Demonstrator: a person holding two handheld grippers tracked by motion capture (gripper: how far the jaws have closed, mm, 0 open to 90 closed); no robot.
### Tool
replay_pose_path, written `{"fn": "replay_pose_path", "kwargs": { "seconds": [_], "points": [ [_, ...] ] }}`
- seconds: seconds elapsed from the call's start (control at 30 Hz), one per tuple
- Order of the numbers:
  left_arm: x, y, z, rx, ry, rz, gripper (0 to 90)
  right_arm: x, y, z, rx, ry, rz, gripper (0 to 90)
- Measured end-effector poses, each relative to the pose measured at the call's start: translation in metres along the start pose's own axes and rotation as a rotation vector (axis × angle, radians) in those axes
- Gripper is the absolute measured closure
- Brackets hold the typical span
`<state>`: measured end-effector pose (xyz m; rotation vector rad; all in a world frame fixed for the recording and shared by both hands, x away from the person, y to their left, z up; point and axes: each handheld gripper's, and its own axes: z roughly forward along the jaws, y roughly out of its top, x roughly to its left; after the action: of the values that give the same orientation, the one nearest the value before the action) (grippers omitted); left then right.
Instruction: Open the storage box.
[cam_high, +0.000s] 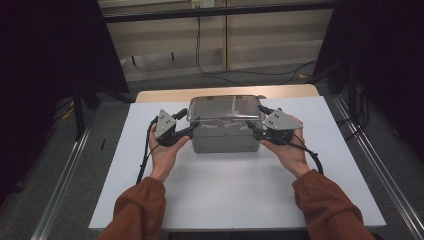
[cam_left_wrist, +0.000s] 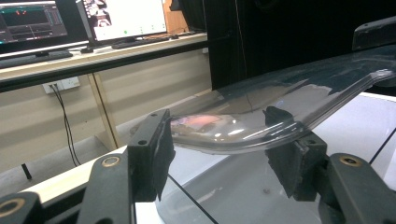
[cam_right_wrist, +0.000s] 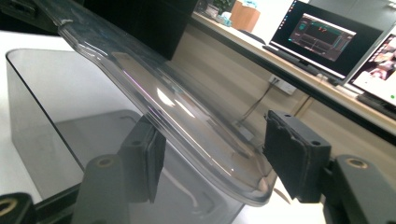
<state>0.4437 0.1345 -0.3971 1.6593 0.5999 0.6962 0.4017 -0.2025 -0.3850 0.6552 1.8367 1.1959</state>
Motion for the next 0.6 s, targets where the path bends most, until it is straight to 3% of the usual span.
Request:
{"fn": "replay_pose_path", "kwargs": {
  "seconds": [0.23,0.5,0.6],
  "points": [
    [0.003,0.006,0.001,-0.009,-0.01,0.003,45.5,-0.009,-0.004,0.001,-0.025,0.003,0.062,44.0],
    [0.008,0.007,0.004,-0.016,-0.013,-0.042,46.7,-0.014,-0.004,0.001,-0.045,-0.007,0.078,46.8],
    [0.01,0.009,0.006,0.0,-0.014,-0.023,46.8,-0.016,-0.004,0.003,-0.051,-0.013,0.079,45.8]
  ]
}}
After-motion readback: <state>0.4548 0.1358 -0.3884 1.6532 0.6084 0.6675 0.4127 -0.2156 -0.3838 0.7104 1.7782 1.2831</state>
